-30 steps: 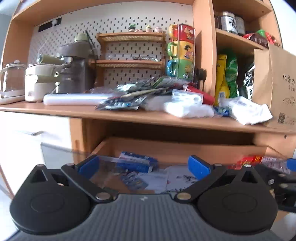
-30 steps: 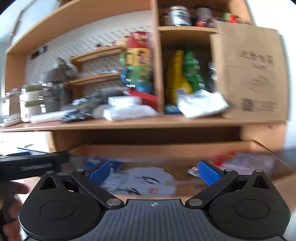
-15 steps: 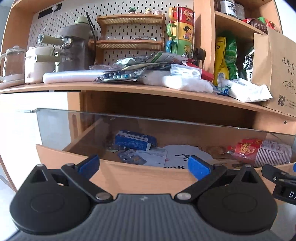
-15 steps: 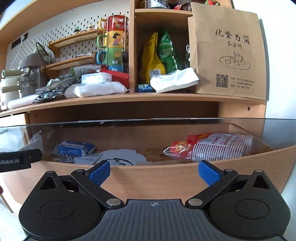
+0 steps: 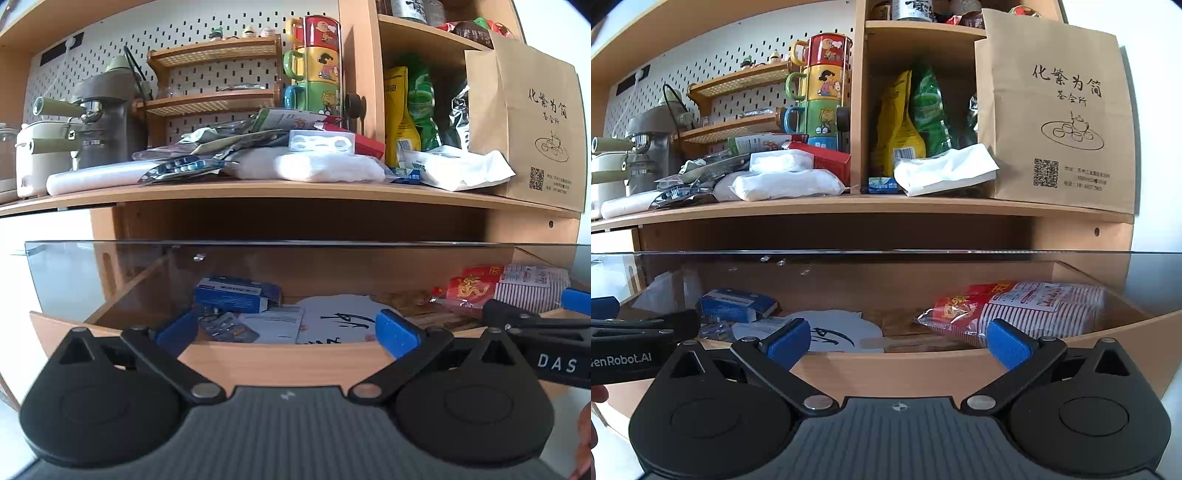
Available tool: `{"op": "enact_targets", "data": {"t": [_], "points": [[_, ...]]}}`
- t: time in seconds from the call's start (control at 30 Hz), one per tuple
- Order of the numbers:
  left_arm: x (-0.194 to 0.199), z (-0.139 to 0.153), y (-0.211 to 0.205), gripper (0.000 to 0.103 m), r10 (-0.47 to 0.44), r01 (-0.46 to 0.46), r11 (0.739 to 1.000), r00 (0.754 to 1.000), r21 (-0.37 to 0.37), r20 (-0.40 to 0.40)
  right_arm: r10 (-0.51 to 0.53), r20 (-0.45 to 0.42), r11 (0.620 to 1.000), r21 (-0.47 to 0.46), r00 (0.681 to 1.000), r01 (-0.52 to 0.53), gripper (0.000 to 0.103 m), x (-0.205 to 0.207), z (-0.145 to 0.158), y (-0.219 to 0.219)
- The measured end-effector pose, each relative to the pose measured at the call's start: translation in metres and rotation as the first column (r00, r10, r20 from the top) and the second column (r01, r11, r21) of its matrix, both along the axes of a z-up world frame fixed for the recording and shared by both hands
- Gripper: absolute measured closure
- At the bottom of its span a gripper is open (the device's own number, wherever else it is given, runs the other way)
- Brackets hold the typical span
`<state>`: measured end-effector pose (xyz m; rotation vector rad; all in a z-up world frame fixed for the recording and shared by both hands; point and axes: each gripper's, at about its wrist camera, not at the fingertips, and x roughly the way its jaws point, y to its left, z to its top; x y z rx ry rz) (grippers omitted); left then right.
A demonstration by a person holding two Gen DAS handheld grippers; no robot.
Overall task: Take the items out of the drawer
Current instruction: 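Push the drawer front inward with both tools to close it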
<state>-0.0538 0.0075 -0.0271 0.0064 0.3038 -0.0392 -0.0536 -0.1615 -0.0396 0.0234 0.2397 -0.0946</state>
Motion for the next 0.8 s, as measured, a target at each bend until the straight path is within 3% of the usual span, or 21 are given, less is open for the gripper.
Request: {"op": "enact_targets", "data": {"t": [0.43, 0.8], "points": [[0.033, -0.009, -0.007, 0.0, -0.001, 0.001, 1.0, 0.998, 0.002, 0.057, -0.01, 0.052, 1.0, -0.006, 0.999, 0.011, 0.0, 0.033, -0.006, -0.001], [0.083, -0.008, -0.011, 0.0, 0.002, -0.002, 1.0, 0.998, 0.003, 0.056, 0.005, 0.034, 1.0, -0.007, 0.999, -0.004, 0.0, 0.083, -0.003, -0.009]]}}
